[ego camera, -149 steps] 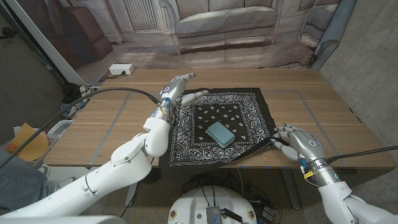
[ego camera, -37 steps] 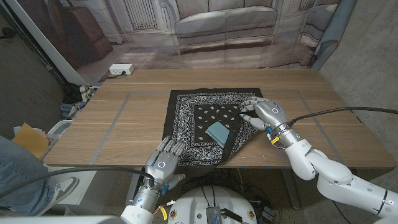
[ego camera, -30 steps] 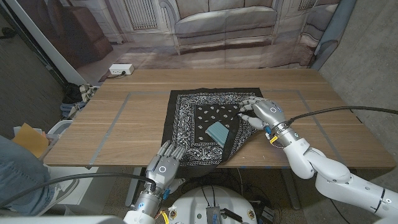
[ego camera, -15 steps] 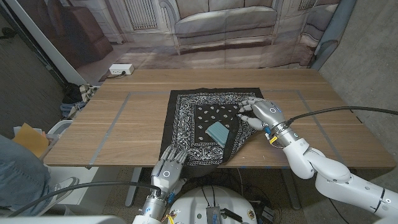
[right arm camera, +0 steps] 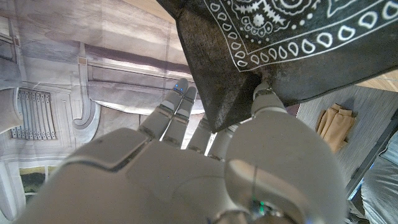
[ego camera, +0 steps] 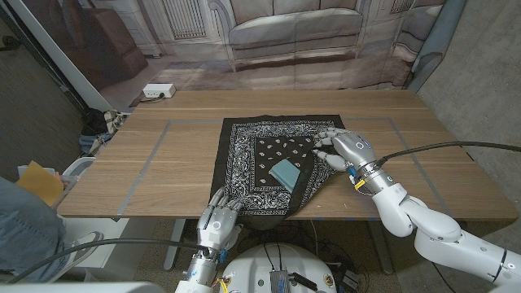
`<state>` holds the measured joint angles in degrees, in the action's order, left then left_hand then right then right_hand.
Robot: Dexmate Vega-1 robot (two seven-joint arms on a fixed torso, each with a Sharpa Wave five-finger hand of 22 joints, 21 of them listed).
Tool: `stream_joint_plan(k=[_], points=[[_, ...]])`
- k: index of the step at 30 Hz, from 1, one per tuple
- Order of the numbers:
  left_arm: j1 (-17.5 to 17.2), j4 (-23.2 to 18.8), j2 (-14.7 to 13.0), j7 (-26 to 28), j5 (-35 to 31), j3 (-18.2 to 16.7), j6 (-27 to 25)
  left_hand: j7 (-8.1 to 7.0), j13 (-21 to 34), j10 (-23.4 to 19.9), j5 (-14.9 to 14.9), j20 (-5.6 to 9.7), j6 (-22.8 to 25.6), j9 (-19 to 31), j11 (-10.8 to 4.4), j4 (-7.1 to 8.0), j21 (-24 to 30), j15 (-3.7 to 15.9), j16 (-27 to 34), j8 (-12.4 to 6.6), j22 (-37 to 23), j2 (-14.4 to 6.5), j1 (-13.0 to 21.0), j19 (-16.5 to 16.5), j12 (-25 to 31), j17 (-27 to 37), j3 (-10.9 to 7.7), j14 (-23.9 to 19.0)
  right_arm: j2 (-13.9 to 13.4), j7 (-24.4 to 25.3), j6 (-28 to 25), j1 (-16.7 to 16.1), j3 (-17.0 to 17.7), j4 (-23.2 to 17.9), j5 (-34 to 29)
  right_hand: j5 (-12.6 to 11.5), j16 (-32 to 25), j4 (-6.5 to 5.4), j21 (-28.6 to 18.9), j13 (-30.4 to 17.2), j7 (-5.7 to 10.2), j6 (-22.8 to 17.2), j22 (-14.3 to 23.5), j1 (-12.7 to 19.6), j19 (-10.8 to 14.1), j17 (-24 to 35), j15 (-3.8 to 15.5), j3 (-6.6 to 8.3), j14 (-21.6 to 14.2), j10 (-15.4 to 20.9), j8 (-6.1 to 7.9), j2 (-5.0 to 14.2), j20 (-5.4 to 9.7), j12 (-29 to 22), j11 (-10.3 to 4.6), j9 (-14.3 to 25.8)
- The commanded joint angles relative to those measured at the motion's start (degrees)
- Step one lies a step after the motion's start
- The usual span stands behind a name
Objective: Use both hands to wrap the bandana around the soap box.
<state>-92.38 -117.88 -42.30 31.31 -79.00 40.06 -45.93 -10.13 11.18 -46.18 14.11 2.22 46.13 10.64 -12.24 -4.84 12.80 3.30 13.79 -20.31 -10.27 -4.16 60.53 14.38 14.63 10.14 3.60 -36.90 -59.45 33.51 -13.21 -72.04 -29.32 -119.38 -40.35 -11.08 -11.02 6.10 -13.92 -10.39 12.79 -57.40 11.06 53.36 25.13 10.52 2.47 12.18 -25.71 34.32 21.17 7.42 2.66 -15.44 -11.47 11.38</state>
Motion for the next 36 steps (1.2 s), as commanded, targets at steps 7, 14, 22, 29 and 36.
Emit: stream_joint_plan(k=[7,14,22,29,36], points=[[2.28,-0.67,-3.91,11.13,10.37,0.14,1.37,0.37,0.24,-11.57,-1.79,0.22,11.27,0.00,-0.03,-0.92,0.74,8.00,-0.15,-2.39,-0.27,-4.91,4.30,3.86,-0.08,0.10,-2.89,-9.03,1.20,0.59,-0.22,0.40,-0.97,0.91,-0.14,0.17,0.14,0.19,-0.02,-0.17,0.04,-0.52,0.28,-0.22,0.14,0.17,4.60,0.08,-0.50,0.48,-0.22,0.36,2.95,0.26,0.01,0.15],[2.31,-3.57,-7.03,10.55,11.86,-0.98,0.88,1.64,0.80,-15.76,-2.42,0.33,15.35,-0.14,0.12,-0.29,0.92,8.15,-0.08,-3.47,-0.30,-5.93,5.08,5.55,-0.25,0.16,-4.80,-13.54,1.66,-0.09,-0.62,0.74,-1.23,0.88,0.21,0.19,0.15,0.23,0.00,-0.17,0.04,-0.54,0.28,-0.19,0.13,0.17,4.68,0.10,-0.56,0.46,-0.29,0.36,2.97,0.34,-0.01,0.16],[3.25,-7.06,-10.53,5.92,10.79,-2.28,0.27,1.63,0.98,-16.34,-2.63,0.09,15.75,-0.19,0.20,-0.06,0.79,8.25,-0.48,-3.43,-0.32,-5.82,5.08,5.51,-0.45,0.11,-5.20,-13.75,1.50,-0.19,-1.60,0.20,-0.90,0.25,0.73,0.22,0.17,0.24,0.01,-0.18,0.04,-0.60,0.28,-0.22,0.15,0.17,4.69,0.10,-0.57,0.52,-0.35,0.36,2.95,0.40,-0.02,0.16],[4.25,-8.51,-11.90,3.51,10.83,-3.38,1.17,1.61,1.12,-16.59,-2.81,-0.38,15.96,-0.22,0.18,0.13,0.59,8.24,-1.03,-3.34,-0.35,-5.70,5.06,5.23,-0.72,0.09,-5.52,-13.32,1.20,-0.22,-2.53,-0.45,-0.44,-0.53,1.28,0.24,0.18,0.26,0.03,-0.18,0.04,-0.64,0.28,-0.24,0.13,0.16,4.73,0.11,-0.59,0.60,-0.43,0.35,2.92,0.45,0.04,0.16],[4.71,-10.50,-12.25,2.76,12.84,-5.16,2.04,1.74,1.28,-16.81,-2.92,-0.46,16.38,-0.24,0.20,0.28,0.52,8.18,-1.23,-3.38,-0.36,-5.67,5.04,5.24,-0.88,0.10,-5.79,-13.43,0.69,0.38,-3.37,-1.33,0.81,-1.50,2.52,0.26,0.20,0.27,0.04,-0.18,0.04,-0.70,0.28,-0.29,0.14,0.17,4.69,0.10,-0.57,0.55,-0.50,0.32,2.91,0.56,0.13,0.17]])
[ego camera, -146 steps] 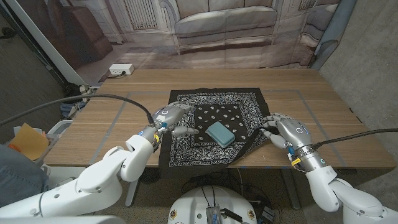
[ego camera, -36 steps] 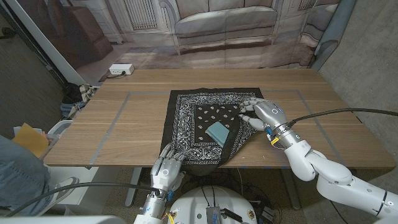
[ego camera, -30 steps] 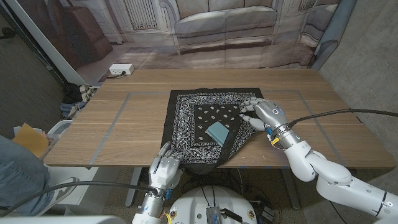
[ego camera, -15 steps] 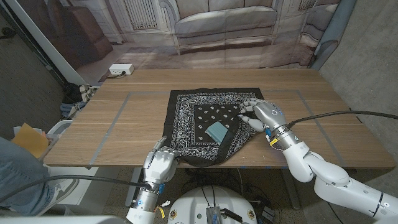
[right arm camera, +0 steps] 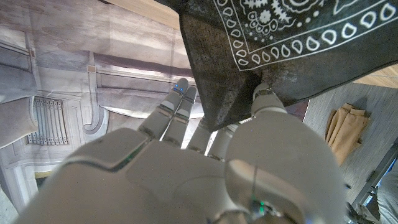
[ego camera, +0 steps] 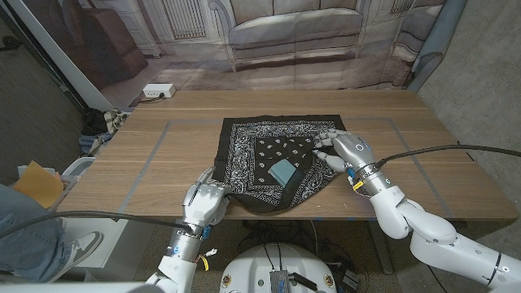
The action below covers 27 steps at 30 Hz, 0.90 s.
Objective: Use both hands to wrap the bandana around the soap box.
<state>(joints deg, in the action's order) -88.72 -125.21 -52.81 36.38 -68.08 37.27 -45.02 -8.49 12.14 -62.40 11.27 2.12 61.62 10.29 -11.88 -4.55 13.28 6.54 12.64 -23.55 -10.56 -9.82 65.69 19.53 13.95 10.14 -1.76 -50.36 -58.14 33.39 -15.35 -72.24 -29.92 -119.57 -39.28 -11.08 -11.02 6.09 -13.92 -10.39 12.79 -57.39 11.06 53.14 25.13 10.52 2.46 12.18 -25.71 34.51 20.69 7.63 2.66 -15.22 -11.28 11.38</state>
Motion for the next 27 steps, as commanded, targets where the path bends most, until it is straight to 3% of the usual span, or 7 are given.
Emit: stream_joint_plan(k=[1,8,17,27], points=[[1.44,-3.57,-1.79,-2.54,2.23,-2.78,1.34,0.12,0.35,-0.76,-0.12,-0.27,1.15,0.11,-0.16,0.02,0.04,4.95,-0.15,-0.20,-0.07,0.02,-0.11,0.12,-0.20,0.09,-0.50,0.01,-0.92,0.45,-1.32,-1.29,1.90,-1.62,1.92,0.27,0.20,0.27,0.05,-0.18,0.04,-0.71,0.28,-0.08,0.13,0.17,4.67,0.10,-0.58,0.34,-0.02,0.12,2.91,0.35,-0.09,0.17],[2.76,-5.18,-1.24,-0.85,8.10,-5.44,4.77,0.57,0.58,-2.06,-0.40,-0.22,2.55,0.05,-0.07,0.47,0.04,4.79,-0.31,-0.51,-0.07,0.27,-0.59,0.44,-0.12,0.11,-0.71,-0.49,-2.09,-0.19,-1.34,-1.35,3.45,-2.72,3.63,0.29,0.21,0.27,0.08,-0.19,0.04,-0.86,0.28,-0.16,0.09,0.17,4.44,0.07,-0.60,0.49,-0.05,0.08,2.79,0.38,-0.03,0.18],[5.77,-6.34,-1.18,-2.12,13.27,-7.01,8.20,1.80,0.60,-3.15,-0.61,-1.67,3.48,-0.03,0.11,1.86,0.38,4.62,-0.36,-0.35,-0.09,0.02,-2.11,1.85,-0.53,0.13,-1.01,-1.70,-3.48,-0.92,-1.48,-1.07,5.79,-4.19,5.52,0.33,0.25,0.37,0.12,-0.19,0.02,-1.20,0.28,-0.14,0.03,0.13,4.08,0.09,-0.60,0.63,-0.01,-0.01,2.39,0.42,0.33,0.19],[11.04,-6.30,1.63,-6.72,23.15,-8.78,9.65,2.94,0.93,-4.13,-0.67,-2.43,4.28,0.00,0.24,2.30,0.59,4.61,-0.38,-0.14,-0.08,-0.08,-2.13,3.03,-0.60,-0.02,-1.94,-3.40,-3.44,-4.93,-0.98,2.85,6.02,-3.49,7.48,0.38,0.27,0.52,0.27,-0.20,-0.01,-1.75,0.28,-0.08,-0.30,0.09,3.65,0.18,-0.65,0.65,0.09,-0.08,1.87,0.54,0.64,0.21]])
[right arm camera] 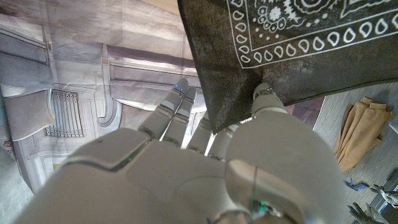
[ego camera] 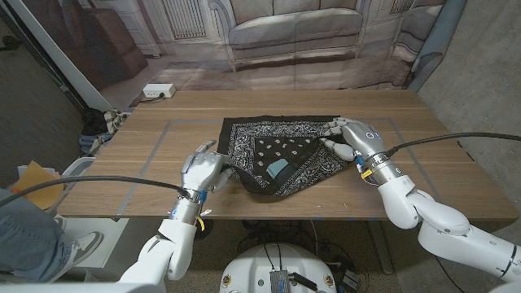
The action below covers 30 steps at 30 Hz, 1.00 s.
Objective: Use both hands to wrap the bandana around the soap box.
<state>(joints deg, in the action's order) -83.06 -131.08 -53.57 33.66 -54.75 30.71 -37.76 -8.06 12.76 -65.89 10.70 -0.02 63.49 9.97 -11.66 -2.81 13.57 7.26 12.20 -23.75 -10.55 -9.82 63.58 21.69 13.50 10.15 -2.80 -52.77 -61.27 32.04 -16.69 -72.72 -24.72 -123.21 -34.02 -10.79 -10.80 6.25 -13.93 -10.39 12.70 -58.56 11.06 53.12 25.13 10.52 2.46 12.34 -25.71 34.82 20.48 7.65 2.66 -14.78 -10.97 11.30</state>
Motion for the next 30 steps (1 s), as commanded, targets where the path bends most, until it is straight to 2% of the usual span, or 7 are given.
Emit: stream_joint_plan(k=[1,6,12,17,21,25,30], points=[[6.08,-0.21,2.77,-4.41,10.66,-2.22,2.32,2.71,0.36,-0.67,-0.13,-0.42,2.49,0.33,0.05,0.57,0.32,3.71,0.11,0.08,-0.09,-0.08,0.01,0.99,-0.18,-0.04,-1.03,-1.34,-0.20,-4.08,0.50,3.89,0.76,0.37,2.51,0.10,0.03,0.40,0.28,-0.20,0.07,-0.65,0.28,-0.03,-0.29,0.08,3.63,0.04,-0.72,0.41,0.32,-0.12,1.82,0.09,0.38,0.30],[9.21,0.41,4.65,-6.58,16.87,-3.14,2.47,3.47,0.53,-1.17,-0.28,-0.88,2.86,0.36,0.69,0.45,0.57,3.48,0.04,0.26,-0.08,0.09,0.40,2.07,-0.19,-0.15,-1.71,-2.53,0.66,-7.23,0.27,6.76,0.31,1.57,4.31,0.17,0.00,0.56,0.42,-0.20,0.00,-1.18,0.27,0.05,-0.62,0.05,3.32,0.14,-0.92,0.68,0.47,-0.18,1.41,0.07,0.38,0.32],[11.89,0.65,8.18,-9.45,29.90,-6.82,2.77,4.23,0.67,-1.32,-0.34,-1.45,3.05,0.40,1.32,0.44,0.75,2.77,0.01,0.51,-0.10,0.06,0.61,2.95,-0.33,-0.19,-2.41,-3.77,2.03,-12.03,-1.42,10.00,0.02,2.66,8.47,0.26,-0.11,0.81,0.62,-0.21,-0.02,-1.67,0.25,0.19,-1.05,0.00,3.07,0.29,-1.40,0.99,0.60,-0.31,0.92,0.05,0.40,0.34],[14.41,1.50,11.00,-11.22,40.63,-9.92,1.59,5.62,0.89,-1.23,-0.27,-2.18,2.38,0.47,2.25,0.44,0.76,1.98,-0.31,1.11,-0.17,-0.17,0.88,3.32,-0.51,-0.20,-3.34,-4.28,2.93,-16.11,-4.07,12.66,-0.42,3.35,11.97,0.28,-0.24,1.07,0.72,-0.21,-0.04,-2.09,0.23,0.32,-1.24,-0.05,2.90,0.48,-2.03,1.57,0.69,-0.42,0.60,-0.06,0.39,0.36],[17.43,2.48,11.59,-13.09,47.14,-10.86,-1.16,5.99,1.03,-0.96,-0.25,-2.50,1.83,0.52,2.62,0.62,0.65,1.47,-0.65,1.53,-0.24,-0.46,0.86,3.15,-0.66,-0.16,-3.94,-3.97,3.13,-19.24,-6.75,14.60,-0.75,3.51,14.77,0.26,-0.29,1.17,0.81,-0.22,-0.02,-2.17,0.22,0.34,-1.46,-0.06,2.51,0.60,-2.35,1.73,0.69,-0.45,0.28,-0.05,0.58,0.41],[21.89,3.92,10.67,-18.30,54.93,-11.32,-4.60,6.05,1.29,0.23,-0.26,-2.96,0.14,0.61,2.90,1.46,0.44,0.45,-1.18,2.59,-0.39,-0.97,0.34,2.67,-1.16,-0.02,-5.07,-2.95,3.18,-24.32,-11.20,17.60,-1.64,3.87,17.90,0.23,-0.31,1.24,0.91,-0.22,-0.03,-2.20,0.21,0.32,-1.69,-0.06,2.16,0.70,-2.54,1.66,0.73,-0.44,0.05,0.05,0.70,0.53],[25.32,5.91,10.61,-19.29,61.21,-11.14,-5.70,6.53,1.49,1.02,-0.20,-3.73,-0.55,0.67,3.85,2.43,0.80,-0.39,-1.07,3.17,-0.54,-1.35,-0.31,3.50,-1.42,0.10,-6.05,-3.11,3.38,-27.12,-13.90,20.49,-2.90,5.51,20.90,0.14,-0.49,1.32,0.96,-0.22,-0.09,-2.28,0.20,0.27,-1.79,-0.04,1.58,0.89,-3.26,1.80,0.86,-0.38,-0.24,0.10,0.80,0.80]])
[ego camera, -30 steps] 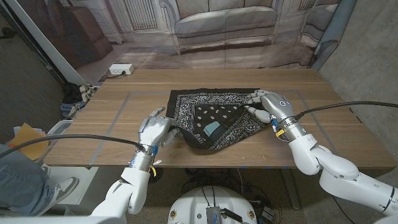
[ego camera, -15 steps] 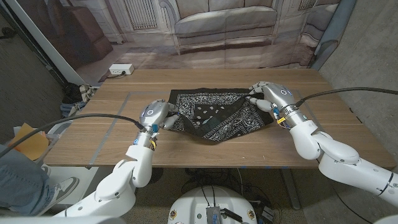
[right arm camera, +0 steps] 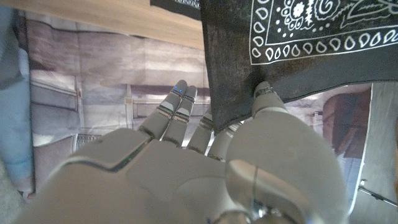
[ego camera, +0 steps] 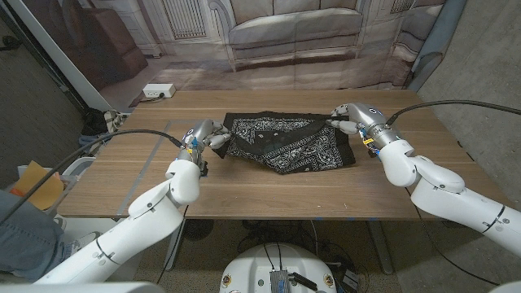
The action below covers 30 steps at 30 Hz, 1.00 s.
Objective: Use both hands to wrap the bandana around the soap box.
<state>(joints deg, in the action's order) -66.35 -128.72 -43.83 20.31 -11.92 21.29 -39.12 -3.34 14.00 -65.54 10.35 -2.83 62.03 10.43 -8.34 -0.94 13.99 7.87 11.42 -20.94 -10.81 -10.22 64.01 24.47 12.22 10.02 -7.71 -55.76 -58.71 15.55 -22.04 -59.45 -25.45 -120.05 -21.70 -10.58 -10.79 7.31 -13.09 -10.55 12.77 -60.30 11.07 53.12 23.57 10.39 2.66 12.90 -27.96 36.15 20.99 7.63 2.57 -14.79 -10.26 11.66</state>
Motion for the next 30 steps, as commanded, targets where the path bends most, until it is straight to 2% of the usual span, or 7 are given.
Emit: stream_joint_plan(k=[1,5,13,19,25,28,30], points=[[9.55,3.67,0.54,-6.20,19.20,-1.39,-4.91,1.97,0.27,0.74,0.17,-1.02,0.71,0.22,0.69,0.71,0.43,-1.11,-0.31,0.49,-0.30,-0.98,-0.85,0.84,-0.15,0.24,-1.28,-0.07,0.90,-10.94,-8.92,7.66,-2.24,2.64,9.34,-0.08,-0.51,0.28,0.13,-0.07,-0.19,-0.59,0.20,0.26,-0.24,0.09,1.34,0.37,-1.12,0.56,0.38,-0.36,-0.19,0.08,0.04,0.48],[12.18,3.82,-0.13,-6.01,21.92,-0.79,-5.07,3.07,0.52,0.63,0.29,-1.25,0.30,0.33,1.37,1.73,1.09,-1.66,0.33,1.06,-0.45,-0.94,-1.35,2.33,0.02,0.27,-2.80,-2.00,0.91,-10.21,-9.30,8.57,-2.59,3.46,10.88,-0.15,-0.64,0.36,0.11,-0.07,-0.37,-0.60,0.20,0.20,-0.16,0.10,1.28,0.54,-1.78,1.17,0.46,-0.35,-0.27,-0.06,0.34,0.69],[17.64,2.79,-1.81,-7.25,26.60,0.44,-6.78,3.63,0.78,0.52,0.38,-1.74,0.46,0.41,2.70,3.04,1.72,-2.72,0.53,1.53,-0.60,-1.17,-2.18,3.68,0.18,0.28,-4.43,-3.51,0.47,-9.16,-8.96,10.17,-3.66,3.93,12.14,-0.21,-0.60,0.48,0.09,-0.08,-0.35,-0.70,0.20,0.14,-0.08,0.09,1.12,0.69,-2.10,1.47,0.57,-0.43,-0.46,-0.07,0.10,0.87],[23.50,2.66,-2.93,-6.19,26.59,3.97,-14.55,4.63,0.93,0.38,0.46,-1.74,0.94,0.43,3.16,4.34,1.94,-4.01,0.35,1.78,-0.70,-1.16,-3.21,4.04,0.30,0.32,-5.44,-3.62,1.42,-12.02,-9.47,13.78,-5.98,6.27,12.85,-0.23,-0.50,0.52,0.11,-0.08,-0.39,-0.79,0.20,0.06,-0.13,0.09,0.88,0.79,-2.10,1.33,0.67,-0.47,-0.58,0.07,0.09,1.01],[32.27,5.47,-2.62,-6.59,25.75,10.61,-25.94,5.50,1.09,0.48,0.64,-1.35,1.12,0.45,3.68,5.24,2.48,-5.63,0.01,2.21,-0.89,-0.99,-3.82,4.94,0.31,0.30,-6.65,-3.04,3.80,-15.74,-9.01,17.89,-8.04,11.72,15.38,-0.23,-0.33,0.43,0.18,-0.09,-0.26,-0.57,0.21,-0.20,-0.30,0.13,0.71,0.88,-1.86,0.93,0.60,-0.39,-0.75,0.31,0.27,1.10],[36.98,8.15,-2.82,-7.10,23.59,15.99,-28.55,5.87,1.13,0.73,0.70,-1.40,1.01,0.46,4.14,5.35,2.65,-5.91,0.01,2.38,-0.97,-0.95,-3.83,5.18,0.23,0.30,-7.05,-3.09,5.16,-16.91,-8.97,19.71,-9.09,14.78,16.40,-0.24,-0.28,0.42,0.20,-0.09,-0.36,-0.39,0.21,-0.25,-0.35,0.15,0.70,0.96,-1.82,0.83,0.53,-0.32,-0.76,0.39,0.28,1.12],[42.12,9.95,-3.37,-8.37,20.58,22.57,-31.40,5.94,1.22,1.10,0.75,-1.56,0.75,0.49,4.22,5.51,2.38,-6.24,-0.56,2.74,-1.10,-0.84,-3.82,4.14,0.13,0.30,-7.78,-1.58,5.99,-17.46,-9.20,20.92,-9.97,16.68,16.58,-0.24,-0.27,0.43,0.22,-0.09,-0.34,-0.37,0.22,-0.24,-0.41,0.15,0.66,1.00,-1.81,0.81,0.52,-0.30,-0.77,0.42,0.34,1.13]])
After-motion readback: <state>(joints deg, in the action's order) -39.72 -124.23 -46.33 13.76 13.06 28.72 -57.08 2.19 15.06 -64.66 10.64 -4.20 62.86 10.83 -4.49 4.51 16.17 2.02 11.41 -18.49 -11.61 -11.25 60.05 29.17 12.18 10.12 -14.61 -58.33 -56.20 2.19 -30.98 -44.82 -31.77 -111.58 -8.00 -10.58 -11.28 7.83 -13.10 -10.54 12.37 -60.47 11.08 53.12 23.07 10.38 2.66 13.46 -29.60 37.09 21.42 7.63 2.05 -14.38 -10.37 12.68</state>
